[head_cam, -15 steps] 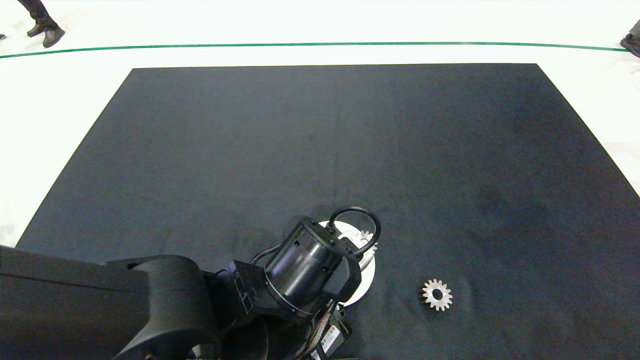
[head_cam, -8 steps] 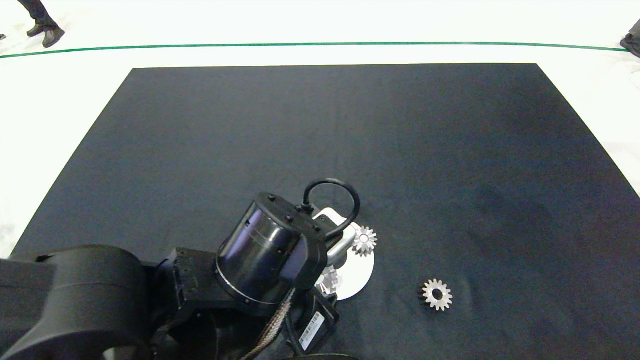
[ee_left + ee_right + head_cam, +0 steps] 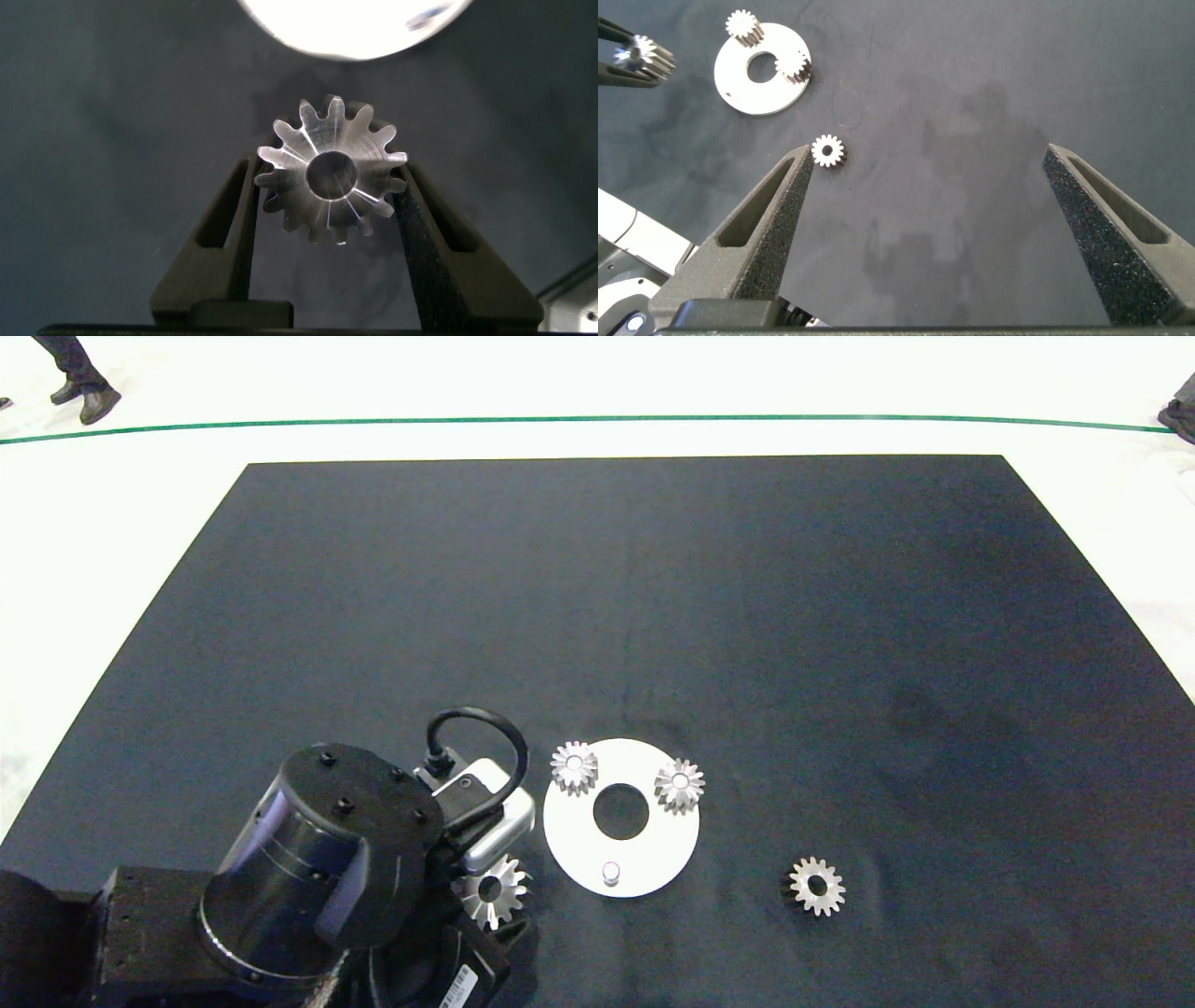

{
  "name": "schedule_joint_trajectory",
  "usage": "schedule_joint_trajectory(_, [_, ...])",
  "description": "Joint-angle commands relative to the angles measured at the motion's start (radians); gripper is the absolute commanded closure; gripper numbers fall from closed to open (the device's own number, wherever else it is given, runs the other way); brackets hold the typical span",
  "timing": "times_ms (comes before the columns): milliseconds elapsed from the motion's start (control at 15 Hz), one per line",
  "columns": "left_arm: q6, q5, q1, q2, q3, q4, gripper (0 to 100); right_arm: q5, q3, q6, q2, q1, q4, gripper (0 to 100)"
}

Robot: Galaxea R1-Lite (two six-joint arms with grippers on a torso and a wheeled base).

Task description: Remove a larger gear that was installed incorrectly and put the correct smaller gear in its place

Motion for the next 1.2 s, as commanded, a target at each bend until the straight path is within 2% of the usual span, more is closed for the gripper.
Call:
schedule_joint_trajectory(67, [-0.001,0.0,0.072,-0.036,0.111,-0.054,72,0.001,0.004,-0.002,0.006,0.0,0.003,0])
schedule_joint_trajectory(200, [0.001,-0.001,0.081,-0.036,0.181,-0.153,72,0.001,0.004,-0.004,0.008,0.0,0.003,0])
schedule_joint_trajectory(267, [0.001,-0.001,0.081,-0.036,0.2,-0.17,72,0.001,0.004,-0.012,0.008,0.0,0.003,0])
schedule_joint_trajectory(1200, [-0.001,-0.003,0.104,-0.019,0.229,-0.178,72,0.001,0.005,-0.013,0.006,0.002,0.003,0])
